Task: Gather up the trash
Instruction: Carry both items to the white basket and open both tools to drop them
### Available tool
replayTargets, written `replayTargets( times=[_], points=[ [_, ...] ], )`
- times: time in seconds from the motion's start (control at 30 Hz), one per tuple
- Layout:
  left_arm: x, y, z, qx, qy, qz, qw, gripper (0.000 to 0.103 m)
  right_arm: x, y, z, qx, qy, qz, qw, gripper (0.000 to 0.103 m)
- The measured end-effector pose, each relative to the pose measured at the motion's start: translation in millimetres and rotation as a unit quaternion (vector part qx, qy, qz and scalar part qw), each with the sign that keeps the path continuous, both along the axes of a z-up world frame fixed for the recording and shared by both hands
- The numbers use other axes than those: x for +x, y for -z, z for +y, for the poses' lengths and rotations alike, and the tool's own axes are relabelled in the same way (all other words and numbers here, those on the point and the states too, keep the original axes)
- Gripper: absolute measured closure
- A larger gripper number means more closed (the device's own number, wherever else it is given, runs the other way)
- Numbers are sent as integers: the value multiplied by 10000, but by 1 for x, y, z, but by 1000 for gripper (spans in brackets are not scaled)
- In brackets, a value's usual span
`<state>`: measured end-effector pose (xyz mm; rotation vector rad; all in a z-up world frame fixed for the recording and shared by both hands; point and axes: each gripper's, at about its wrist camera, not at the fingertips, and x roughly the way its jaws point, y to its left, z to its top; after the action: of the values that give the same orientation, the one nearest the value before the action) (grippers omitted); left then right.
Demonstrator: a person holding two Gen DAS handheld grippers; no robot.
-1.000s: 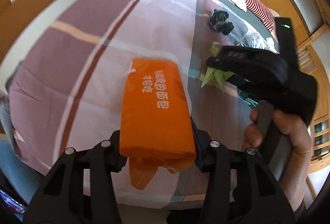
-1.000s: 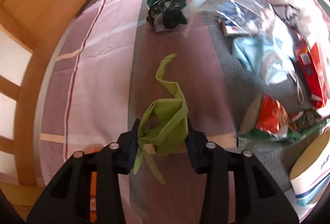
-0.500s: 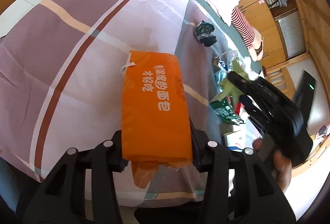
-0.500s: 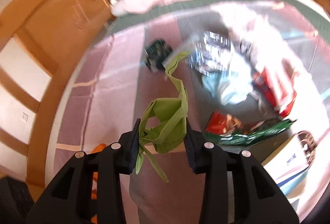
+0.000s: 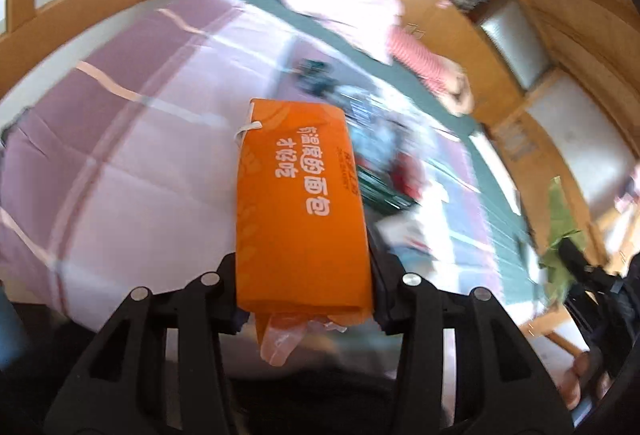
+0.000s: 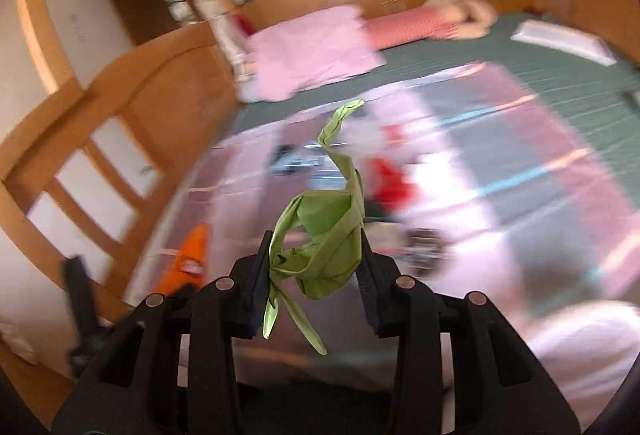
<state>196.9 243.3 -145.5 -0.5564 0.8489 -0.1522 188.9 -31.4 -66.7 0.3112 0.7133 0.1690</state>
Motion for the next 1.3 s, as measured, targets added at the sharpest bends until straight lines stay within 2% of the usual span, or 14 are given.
replayTargets(
  times=[0.13,0.27,0.33,0.37,0.43,0.53,0.7,0.77,0.83,0.93,1.03,1.07,1.2,1.3],
  points=[
    [-24,-14,-60,-30,756,-150,9970,57,-48,12,-60,-516,524,415,9964,64],
    [-45,-23,-112,86,1392,-217,9900,57,-80,56,-104,-470,900,1447,9843,59],
    [-50,-22,-131,11,1655,-165,9861,57,-90,76,-117,-341,933,1887,9770,43],
    [-52,-20,-141,-58,1786,-96,9839,57,-97,82,-125,-229,999,1998,9745,41],
    [-58,-19,-161,-86,2031,-18,9791,57,-107,80,-140,9,1211,1980,9727,39],
    [-67,-18,-187,-35,2417,-18,9704,57,-122,55,-167,316,1699,1487,9737,32],
    [-88,-7,-246,-76,3595,91,9331,53,-148,15,-194,375,2346,697,9689,26],
    [-93,1,-266,-88,3942,143,9189,33,-148,9,-199,350,2386,635,9684,26],
    [-93,8,-276,-128,4060,217,9135,21,-151,7,-201,334,2436,615,9673,26],
    [-83,9,-264,-303,3912,281,9194,16,-145,10,-198,242,2458,660,9668,26],
    [-65,-5,-230,-449,3425,113,9384,13,-124,14,-187,196,2349,772,9687,26],
    [-54,-11,-209,-411,3118,2,9492,12,-112,15,-178,213,2233,832,9710,26],
    [-19,-28,-144,-35,2069,-183,9782,8,-61,22,-129,88,1567,1028,9822,22],
    [7,-34,-95,427,1417,-146,9889,6,-10,33,-81,68,951,1279,9872,20]
  ],
)
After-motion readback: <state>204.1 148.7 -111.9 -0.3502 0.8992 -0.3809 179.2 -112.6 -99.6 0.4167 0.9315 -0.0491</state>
